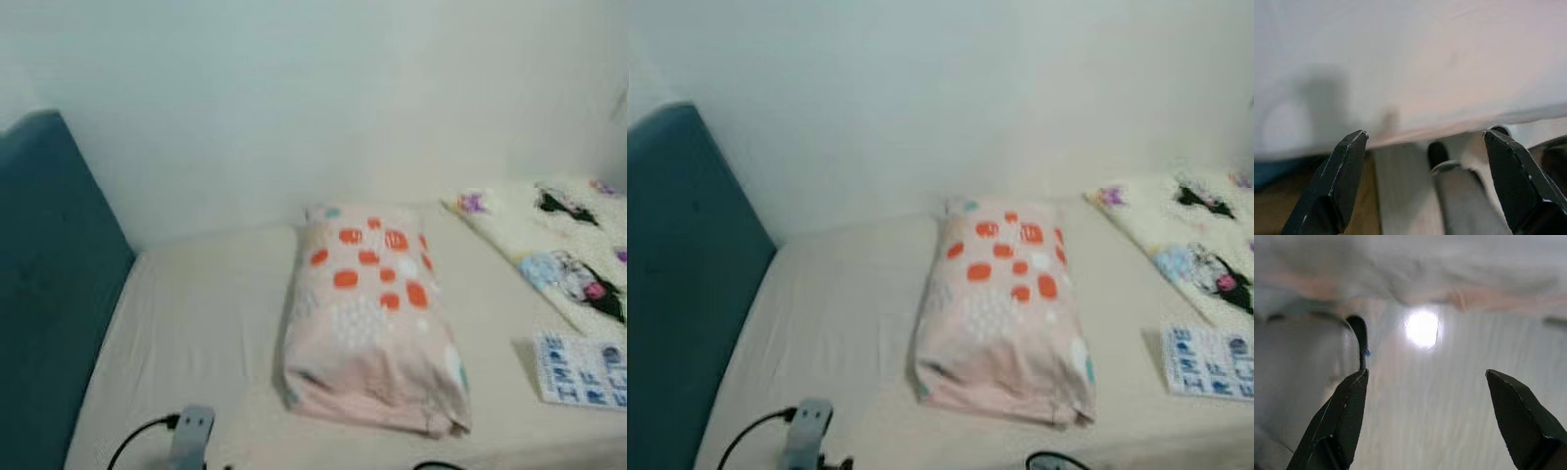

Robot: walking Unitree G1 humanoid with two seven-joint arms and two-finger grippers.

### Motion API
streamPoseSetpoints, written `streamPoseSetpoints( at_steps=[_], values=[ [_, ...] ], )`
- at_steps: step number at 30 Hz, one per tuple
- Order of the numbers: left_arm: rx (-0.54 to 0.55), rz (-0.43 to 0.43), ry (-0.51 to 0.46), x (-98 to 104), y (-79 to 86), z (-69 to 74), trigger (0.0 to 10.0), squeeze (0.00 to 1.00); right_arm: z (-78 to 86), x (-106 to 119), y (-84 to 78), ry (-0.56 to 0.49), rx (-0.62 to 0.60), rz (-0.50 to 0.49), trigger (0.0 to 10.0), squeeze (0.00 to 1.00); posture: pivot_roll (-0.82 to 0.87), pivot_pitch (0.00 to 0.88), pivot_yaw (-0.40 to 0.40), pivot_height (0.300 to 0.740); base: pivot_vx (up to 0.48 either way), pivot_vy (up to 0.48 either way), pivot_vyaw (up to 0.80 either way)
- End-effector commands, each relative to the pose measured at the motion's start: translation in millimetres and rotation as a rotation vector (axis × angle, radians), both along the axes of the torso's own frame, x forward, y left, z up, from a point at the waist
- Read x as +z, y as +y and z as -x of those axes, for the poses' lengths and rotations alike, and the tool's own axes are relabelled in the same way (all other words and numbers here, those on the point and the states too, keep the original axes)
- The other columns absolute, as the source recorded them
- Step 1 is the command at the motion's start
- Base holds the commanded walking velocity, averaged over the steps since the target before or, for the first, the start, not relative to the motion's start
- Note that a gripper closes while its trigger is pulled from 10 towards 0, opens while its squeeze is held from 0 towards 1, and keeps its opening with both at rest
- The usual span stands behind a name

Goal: Clean up the room

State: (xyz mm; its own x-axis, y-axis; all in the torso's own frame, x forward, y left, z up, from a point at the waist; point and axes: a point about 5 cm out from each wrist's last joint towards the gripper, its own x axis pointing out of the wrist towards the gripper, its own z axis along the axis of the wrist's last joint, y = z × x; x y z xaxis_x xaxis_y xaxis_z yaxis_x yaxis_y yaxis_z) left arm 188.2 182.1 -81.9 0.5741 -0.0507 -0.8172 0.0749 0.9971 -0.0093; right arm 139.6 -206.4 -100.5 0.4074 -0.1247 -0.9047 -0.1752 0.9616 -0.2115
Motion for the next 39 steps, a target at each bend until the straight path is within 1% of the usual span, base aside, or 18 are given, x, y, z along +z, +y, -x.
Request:
streamPoseSetpoints(
  at_steps=[1, 11, 13, 19, 31, 35, 39],
  values=[
    [0.014, -0.019, 0.02, -1.4, 7.4, 4.0, 10.0, 0.0, 4.8, -2.8, 7.0, 0.018, 0.001, -0.021, 10.0, 0.0, -0.12, 0.0, 0.064, 0.71, 0.0, 0.0, 0.0],
    [0.003, -0.021, 0.018, -1.1, 6.3, 3.1, 10.0, 0.0, 5.8, -3.2, 7.2, 0.021, 0.001, -0.022, 10.0, 0.0, -0.12, 0.0, 0.065, 0.71, 0.0, 0.0, 0.0],
    [-0.012, -0.02, 0.023, -1.2, 5.0, 3.1, 10.0, 0.0, 6.1, -3.3, 7.1, 0.022, 0.001, -0.022, 10.0, 0.0, -0.12, 0.0, 0.065, 0.71, 0.0, -0.48, 0.0],
    [-0.001, -0.018, 0.023, -1.5, 4.6, 3.4, 10.0, 0.0, 6.6, -3.4, 6.6, 0.024, 0.002, -0.02, 10.0, 0.0, -0.12, 0.0, 0.063, 0.71, 0.0, -0.48, 0.0],
    [0.019, -0.017, 0.022, -1.5, 5.0, 3.4, 10.0, 0.0, 7.4, -3.4, 4.9, 0.028, 0.009, -0.016, 10.0, 0.0, -0.12, 0.0, 0.059, 0.71, 0.0, 0.0, 0.0],
    [0.031, -0.018, 0.011, -0.1, 5.7, 0.6, 10.0, 0.0, 7.3, -3.2, 4.0, 0.026, 0.01, -0.014, 10.0, 0.0, -0.12, 0.0, 0.059, 0.71, 0.0, 0.0, 0.0],
    [0.033, -0.053, -0.025, 4.5, 10.0, -7.1, 10.0, 0.0, 4.3, -1.8, 2.4, 0.0, -0.025, -0.029, 10.0, 0.0, -0.12, 0.0, 0.06, 0.71, 0.0, 0.0, 0.0]
  ],
)
